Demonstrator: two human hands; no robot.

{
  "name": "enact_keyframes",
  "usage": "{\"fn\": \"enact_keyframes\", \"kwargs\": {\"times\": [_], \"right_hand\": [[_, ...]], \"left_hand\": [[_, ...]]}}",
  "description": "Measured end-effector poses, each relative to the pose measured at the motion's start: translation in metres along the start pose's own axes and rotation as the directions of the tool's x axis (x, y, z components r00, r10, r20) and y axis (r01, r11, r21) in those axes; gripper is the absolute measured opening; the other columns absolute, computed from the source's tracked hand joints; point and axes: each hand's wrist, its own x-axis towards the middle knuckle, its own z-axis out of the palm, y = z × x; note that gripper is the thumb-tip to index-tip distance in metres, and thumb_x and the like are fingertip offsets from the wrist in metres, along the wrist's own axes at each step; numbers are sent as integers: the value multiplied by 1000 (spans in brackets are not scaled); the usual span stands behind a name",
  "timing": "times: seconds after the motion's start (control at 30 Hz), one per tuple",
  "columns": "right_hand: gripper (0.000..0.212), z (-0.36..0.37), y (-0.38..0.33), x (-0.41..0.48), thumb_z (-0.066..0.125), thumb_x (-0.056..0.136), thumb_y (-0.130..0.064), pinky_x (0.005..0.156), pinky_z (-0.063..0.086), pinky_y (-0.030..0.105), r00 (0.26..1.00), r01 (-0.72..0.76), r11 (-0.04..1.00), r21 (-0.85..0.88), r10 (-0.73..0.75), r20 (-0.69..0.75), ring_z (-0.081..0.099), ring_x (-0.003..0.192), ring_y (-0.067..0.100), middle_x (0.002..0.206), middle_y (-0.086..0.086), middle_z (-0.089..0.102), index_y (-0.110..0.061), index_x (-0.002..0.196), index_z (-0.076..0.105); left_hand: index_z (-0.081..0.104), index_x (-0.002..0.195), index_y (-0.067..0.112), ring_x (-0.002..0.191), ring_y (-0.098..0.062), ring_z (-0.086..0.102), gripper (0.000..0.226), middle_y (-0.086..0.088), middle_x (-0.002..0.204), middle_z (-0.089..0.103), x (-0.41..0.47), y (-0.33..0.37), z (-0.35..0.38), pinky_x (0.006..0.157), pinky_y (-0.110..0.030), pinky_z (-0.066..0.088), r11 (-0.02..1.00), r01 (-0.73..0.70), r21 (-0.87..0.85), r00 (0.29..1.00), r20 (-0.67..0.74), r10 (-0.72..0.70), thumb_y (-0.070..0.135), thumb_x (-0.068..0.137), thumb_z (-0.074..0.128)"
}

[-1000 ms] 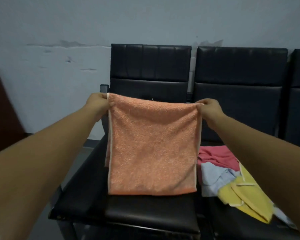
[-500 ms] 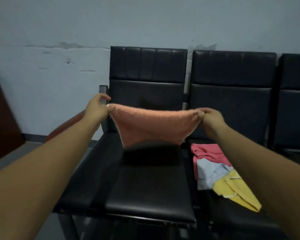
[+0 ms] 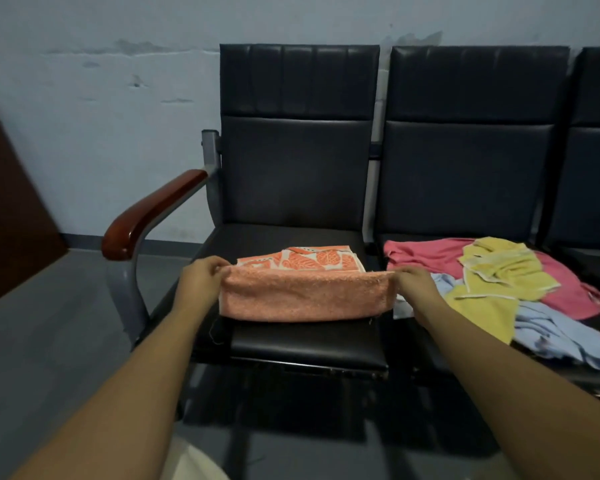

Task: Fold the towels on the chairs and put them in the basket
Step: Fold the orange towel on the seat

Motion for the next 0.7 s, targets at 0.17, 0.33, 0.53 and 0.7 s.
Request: {"fn": "enact_keyframes", "kwargs": {"times": [0.17, 0.33, 0.53, 0.7], "right_hand": [[24, -8, -3, -2, 52, 87, 2, 64, 44, 22, 994, 112, 993, 41, -111, -10, 54, 72, 14, 72, -4, 63, -14, 79, 68], [30, -6, -8, -3, 50, 81, 10, 72, 47, 33, 997, 44, 982, 182, -53, 48, 60, 77, 27, 67, 6, 67, -10, 73, 71], [19, -7, 1, 4, 59, 83, 2, 63, 45, 29, 947, -106, 991, -84, 126, 294, 57, 75, 25, 78, 12, 65, -2, 94, 74], [12, 0, 12, 22, 64, 91, -7, 74, 52, 39, 991, 44, 968, -246, -11, 136, 61, 78, 26, 80, 11, 64, -12, 80, 64]], "left_hand": [[70, 100, 11, 92, -23, 61, 13, -8, 98, 66, 0, -2, -4, 79, -33, 44, 995, -43, -89, 999, -7, 43, 15, 99, 58], [61, 83, 10, 72, -17, 51, 17, -7, 77, 58, -10, -4, -12, 62, -30, 40, 987, 7, -158, 996, 90, 7, 7, 97, 52], [68, 83, 10, 89, -23, 57, 18, -10, 89, 66, -12, -18, -21, 77, -35, 42, 980, 98, -173, 983, 168, -69, 7, 97, 56], [70, 90, 23, 90, -15, 62, 15, 4, 92, 69, -2, -27, -3, 77, -34, 47, 998, 47, -45, 991, 125, -41, 21, 97, 57]]}}
